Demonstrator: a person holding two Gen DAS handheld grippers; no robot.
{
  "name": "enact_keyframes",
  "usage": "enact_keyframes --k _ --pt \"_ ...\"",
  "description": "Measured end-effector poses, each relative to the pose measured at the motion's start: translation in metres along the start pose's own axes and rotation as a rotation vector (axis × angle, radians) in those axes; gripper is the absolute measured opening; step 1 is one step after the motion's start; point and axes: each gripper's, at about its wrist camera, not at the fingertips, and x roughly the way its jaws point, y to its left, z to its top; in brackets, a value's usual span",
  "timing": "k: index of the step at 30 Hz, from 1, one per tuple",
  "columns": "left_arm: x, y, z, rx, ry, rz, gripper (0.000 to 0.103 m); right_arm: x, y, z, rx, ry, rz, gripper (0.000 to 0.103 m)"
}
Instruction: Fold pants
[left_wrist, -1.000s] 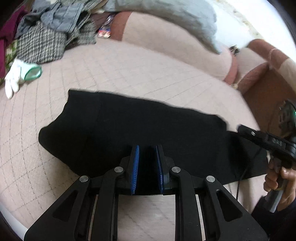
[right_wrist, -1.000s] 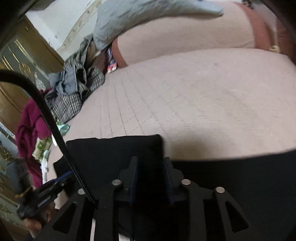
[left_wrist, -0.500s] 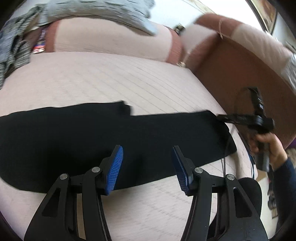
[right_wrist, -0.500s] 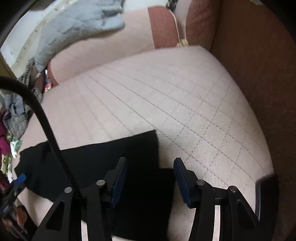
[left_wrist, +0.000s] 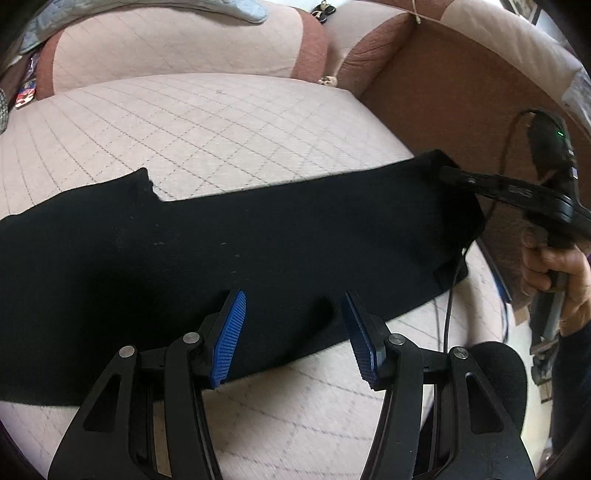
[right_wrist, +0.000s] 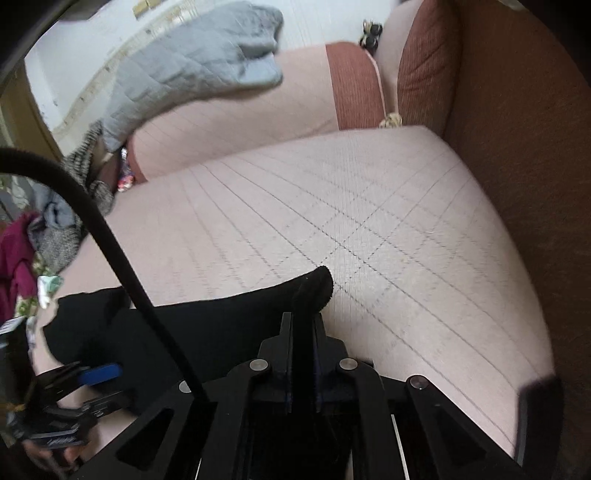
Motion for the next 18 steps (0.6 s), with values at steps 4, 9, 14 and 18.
enact_keyframes --k 4,9,14,18 --pt "-0.016 -0.002 -0.003 0.021 -0.039 0.004 0.054 -0.026 -0.007 -0.012 0.005 0.016 0.019 0.007" --pt "-0.023 0.015 -0.007 -0.034 -0.052 0.035 0.054 0.018 -0.012 -0.034 0.005 0.089 -0.067 0.007" --pt "-0.048 0.051 -0.016 -0.122 -0.089 0.091 0.054 0.024 -0.021 -0.041 0.011 0.106 -0.09 0.011" --pt "-0.069 0.079 -0.024 -0.19 -0.128 0.141 0.054 0.007 -0.012 -0.032 0.014 0.07 -0.125 0.018"
